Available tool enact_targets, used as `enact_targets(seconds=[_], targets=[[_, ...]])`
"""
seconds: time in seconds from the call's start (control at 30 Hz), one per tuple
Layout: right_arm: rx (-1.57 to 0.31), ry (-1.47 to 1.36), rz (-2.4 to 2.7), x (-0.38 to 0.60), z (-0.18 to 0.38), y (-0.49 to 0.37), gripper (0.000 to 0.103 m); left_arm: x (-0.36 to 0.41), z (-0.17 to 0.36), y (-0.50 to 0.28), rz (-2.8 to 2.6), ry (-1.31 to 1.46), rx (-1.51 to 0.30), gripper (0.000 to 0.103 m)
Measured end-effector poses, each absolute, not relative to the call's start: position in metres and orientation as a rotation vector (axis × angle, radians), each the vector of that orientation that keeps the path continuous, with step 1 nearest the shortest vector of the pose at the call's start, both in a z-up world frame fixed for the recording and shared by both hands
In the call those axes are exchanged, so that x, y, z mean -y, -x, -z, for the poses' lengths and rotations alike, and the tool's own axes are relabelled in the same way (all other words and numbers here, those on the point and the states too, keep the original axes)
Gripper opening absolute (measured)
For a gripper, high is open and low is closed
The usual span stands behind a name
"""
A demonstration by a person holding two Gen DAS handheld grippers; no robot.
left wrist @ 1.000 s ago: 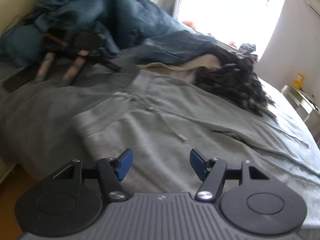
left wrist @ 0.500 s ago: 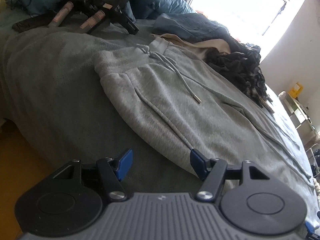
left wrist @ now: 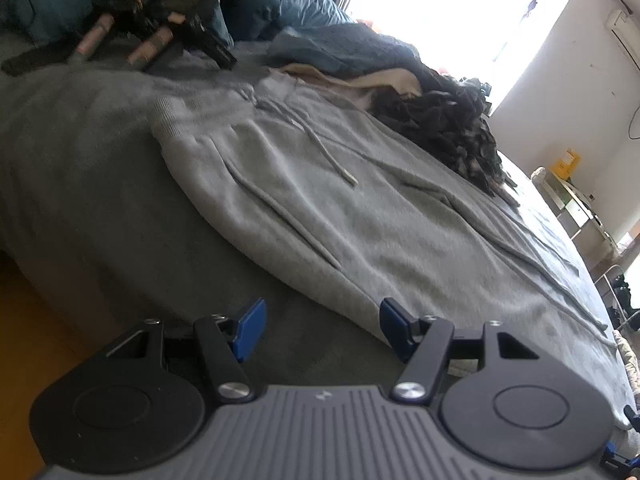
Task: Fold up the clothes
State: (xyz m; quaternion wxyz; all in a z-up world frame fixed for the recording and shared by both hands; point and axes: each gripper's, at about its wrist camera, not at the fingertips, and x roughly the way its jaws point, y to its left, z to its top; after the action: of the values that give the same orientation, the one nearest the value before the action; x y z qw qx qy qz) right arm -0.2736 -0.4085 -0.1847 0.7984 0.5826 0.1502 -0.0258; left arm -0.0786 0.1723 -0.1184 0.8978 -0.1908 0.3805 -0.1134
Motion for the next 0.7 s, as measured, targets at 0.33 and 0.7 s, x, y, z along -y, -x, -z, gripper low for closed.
enact_targets(seconds=[0.33,0.7], targets=[[-0.221,-1.312,0.166,0.424,0.184,0.274,0.056,-0.16,0.137,0.072,0.321,0.474,-0.723,0.058],[-0.216,-1.362,0.229,0.433,0.2,0.247,0.056,-0.165,0.154,0.063,0.314,0.532,-0.729,0.048]])
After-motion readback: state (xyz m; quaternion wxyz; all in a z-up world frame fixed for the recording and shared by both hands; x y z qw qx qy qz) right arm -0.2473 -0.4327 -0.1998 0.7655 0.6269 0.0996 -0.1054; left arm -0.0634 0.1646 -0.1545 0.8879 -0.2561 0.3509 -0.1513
